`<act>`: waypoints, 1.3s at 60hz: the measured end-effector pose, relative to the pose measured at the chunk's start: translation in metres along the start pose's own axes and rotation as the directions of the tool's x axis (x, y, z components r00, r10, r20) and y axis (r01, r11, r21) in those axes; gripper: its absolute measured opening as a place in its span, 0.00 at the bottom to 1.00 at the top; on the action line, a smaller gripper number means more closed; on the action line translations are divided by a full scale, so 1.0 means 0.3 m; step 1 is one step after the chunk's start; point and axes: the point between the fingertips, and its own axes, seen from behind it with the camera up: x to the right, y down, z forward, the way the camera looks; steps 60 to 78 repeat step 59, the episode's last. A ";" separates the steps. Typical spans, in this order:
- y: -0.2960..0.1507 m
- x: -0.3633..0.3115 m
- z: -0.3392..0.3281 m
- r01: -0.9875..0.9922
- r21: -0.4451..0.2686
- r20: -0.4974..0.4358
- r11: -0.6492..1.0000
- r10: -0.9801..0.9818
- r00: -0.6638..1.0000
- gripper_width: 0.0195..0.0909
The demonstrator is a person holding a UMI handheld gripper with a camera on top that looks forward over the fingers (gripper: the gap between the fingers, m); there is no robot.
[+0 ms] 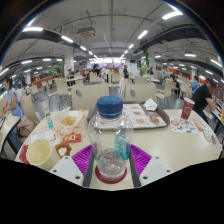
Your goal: Pour water
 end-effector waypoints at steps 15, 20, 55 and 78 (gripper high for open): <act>0.060 0.042 -0.221 -0.049 -0.187 -0.090 0.981 0.032 0.995 0.92; 0.053 0.024 -0.350 -0.037 -0.224 -0.091 0.974 0.017 0.996 0.91; 0.015 -0.107 -0.755 0.053 -0.254 -0.058 0.966 -0.070 0.996 0.92; 0.025 -0.117 -0.755 0.057 -0.263 -0.043 0.963 -0.071 0.997 0.92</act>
